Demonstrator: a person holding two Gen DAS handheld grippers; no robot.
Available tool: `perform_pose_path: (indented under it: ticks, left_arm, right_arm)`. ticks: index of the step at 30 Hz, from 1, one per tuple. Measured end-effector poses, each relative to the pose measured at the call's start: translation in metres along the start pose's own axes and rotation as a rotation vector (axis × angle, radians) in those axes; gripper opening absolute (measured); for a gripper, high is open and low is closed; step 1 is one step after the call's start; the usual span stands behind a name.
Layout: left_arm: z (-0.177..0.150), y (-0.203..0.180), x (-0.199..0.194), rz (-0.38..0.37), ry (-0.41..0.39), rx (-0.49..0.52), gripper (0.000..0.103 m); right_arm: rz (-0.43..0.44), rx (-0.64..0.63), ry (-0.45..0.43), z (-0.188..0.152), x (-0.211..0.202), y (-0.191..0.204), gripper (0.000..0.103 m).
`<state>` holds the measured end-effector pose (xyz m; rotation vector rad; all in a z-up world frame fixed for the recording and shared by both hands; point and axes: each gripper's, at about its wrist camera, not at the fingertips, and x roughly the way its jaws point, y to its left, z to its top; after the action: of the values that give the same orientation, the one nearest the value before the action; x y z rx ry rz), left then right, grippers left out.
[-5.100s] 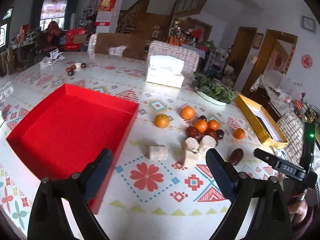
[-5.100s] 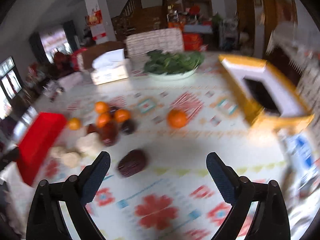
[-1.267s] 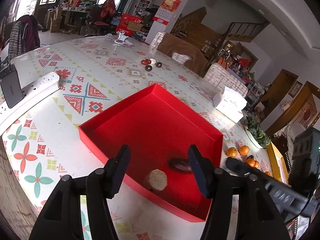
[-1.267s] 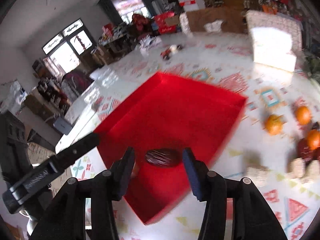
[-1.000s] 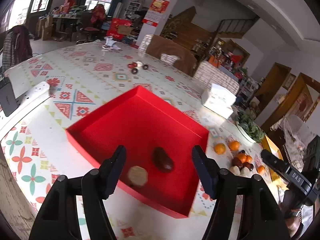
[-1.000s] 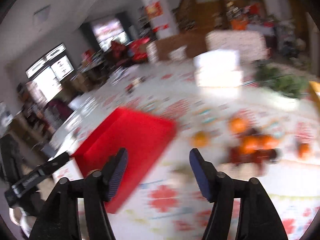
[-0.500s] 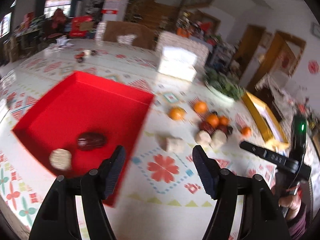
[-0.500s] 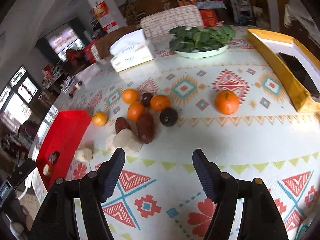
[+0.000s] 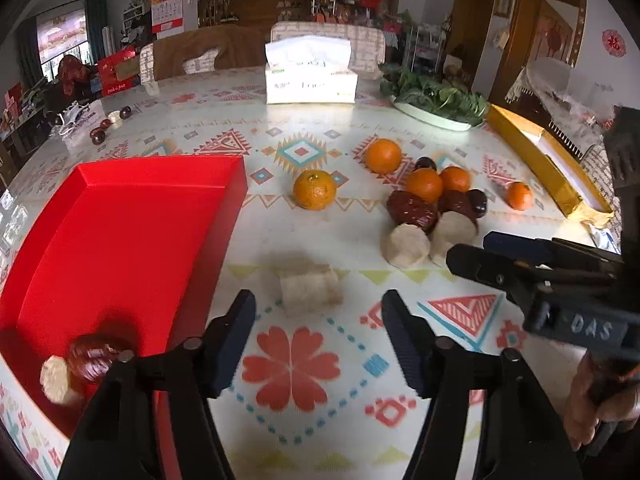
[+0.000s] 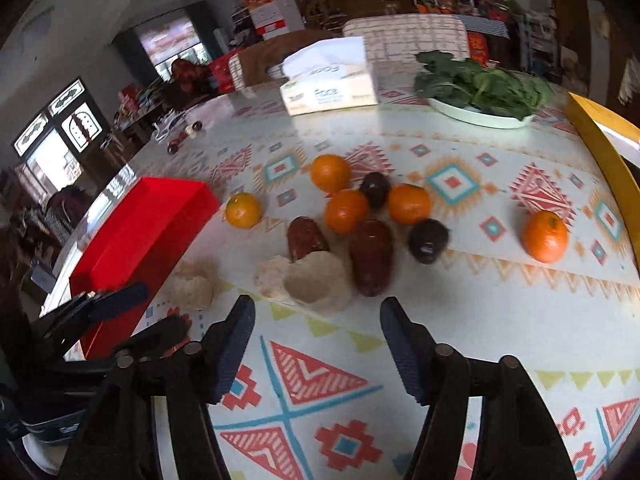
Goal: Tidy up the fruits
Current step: 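Grasp a beige cylinder with the left tool while the right tool grasps a round beige cake, then carry the cylinder and cake into the red tray and open both tools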
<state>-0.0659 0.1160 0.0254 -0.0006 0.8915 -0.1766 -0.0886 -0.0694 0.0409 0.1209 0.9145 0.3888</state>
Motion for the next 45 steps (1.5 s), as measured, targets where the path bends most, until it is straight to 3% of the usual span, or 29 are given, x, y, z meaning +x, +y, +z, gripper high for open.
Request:
perform_pose_path:
  ticks: [8,10,11,18,29,36,41,45]
  left_arm:
    - [0.007,-0.001,0.02,0.01,0.03,0.022,0.059]
    - [0.006,-0.002,0.024,-0.01,0.044,0.024,0.035]
    - [0.006,-0.003,0.024,0.003,0.033,0.032,0.03]
    - [0.001,-0.002,0.016,-0.05,0.012,-0.011,0.03]
    - [-0.01,0.022,-0.039,-0.079,-0.092,-0.094,0.03]
    - [-0.016,0.067,-0.077,-0.082,-0.161,-0.197,0.03]
    - [-0.012,0.124,-0.1,-0.013,-0.203,-0.29,0.03]
    - [-0.004,0.163,-0.103,0.035,-0.191,-0.338,0.03]
  right_arm:
    - [0.001,-0.01,0.013,0.004,0.017,0.006,0.057]
    - [-0.001,-0.003,0.011,0.006,0.018,0.006,0.056]
    - [0.0,-0.001,0.011,0.007,0.019,0.005,0.055]
    - [-0.01,0.027,0.009,0.008,0.024,0.001,0.043]
    - [0.006,0.044,-0.015,-0.006,0.001,0.009,0.041]
    - [0.04,0.029,-0.05,-0.009,-0.026,0.03,0.041]
    - [0.084,-0.026,-0.068,0.001,-0.036,0.063,0.041]
    - [0.159,-0.067,-0.052,0.014,-0.031,0.1,0.041]
